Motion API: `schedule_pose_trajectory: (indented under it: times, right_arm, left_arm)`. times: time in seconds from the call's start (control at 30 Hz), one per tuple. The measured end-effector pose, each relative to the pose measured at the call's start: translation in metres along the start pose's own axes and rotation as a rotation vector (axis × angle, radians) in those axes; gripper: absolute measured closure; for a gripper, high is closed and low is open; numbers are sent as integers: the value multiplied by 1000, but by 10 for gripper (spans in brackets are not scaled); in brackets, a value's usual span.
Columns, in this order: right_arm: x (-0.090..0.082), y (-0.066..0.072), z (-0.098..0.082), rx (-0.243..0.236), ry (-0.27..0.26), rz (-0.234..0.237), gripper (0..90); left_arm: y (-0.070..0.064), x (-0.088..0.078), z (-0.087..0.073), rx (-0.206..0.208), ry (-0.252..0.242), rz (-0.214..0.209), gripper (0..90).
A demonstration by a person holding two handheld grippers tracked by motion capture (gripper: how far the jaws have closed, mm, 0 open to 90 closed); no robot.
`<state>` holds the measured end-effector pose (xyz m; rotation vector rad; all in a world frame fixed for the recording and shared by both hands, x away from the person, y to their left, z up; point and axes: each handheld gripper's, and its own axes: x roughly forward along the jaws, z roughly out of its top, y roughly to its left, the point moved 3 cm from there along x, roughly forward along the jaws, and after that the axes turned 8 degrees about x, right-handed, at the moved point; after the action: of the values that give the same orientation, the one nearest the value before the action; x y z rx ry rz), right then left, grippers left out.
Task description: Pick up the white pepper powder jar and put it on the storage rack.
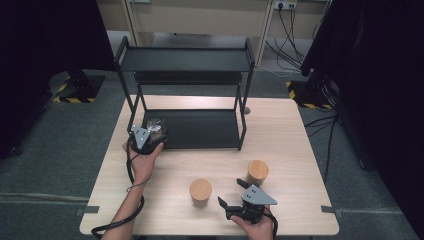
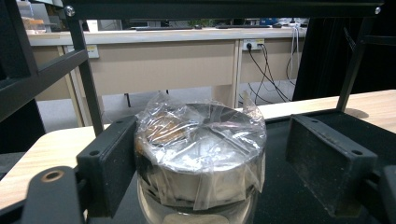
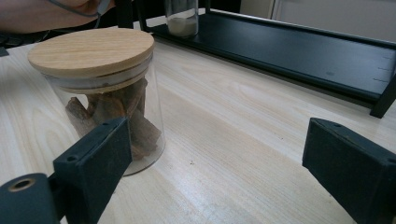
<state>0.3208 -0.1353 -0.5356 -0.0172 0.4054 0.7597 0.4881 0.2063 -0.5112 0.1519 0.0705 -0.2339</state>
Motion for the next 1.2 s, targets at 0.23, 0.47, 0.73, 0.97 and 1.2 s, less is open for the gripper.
schedule_pose_trajectory:
  times: [0.23,0.47,0.73,0.97,1.2]
  right_arm:
    - [0,0,0,0,0,0,86]
    - [0,0,0,2,2,1,86]
    - [0,0,0,1,1,-1,86]
    - [0,0,0,1,2,0,86]
    - [0,0,0,1,2,1,86]
  left_arm:
    - [-2,-5,1,-7,-9,1,166]
    - [0,-13,1,-14,-18,7,157]
    - [-1,-17,3,-12,-21,7,155]
    - [-5,-22,6,-3,-26,6,152]
    - [-10,-27,7,-5,-31,7,151]
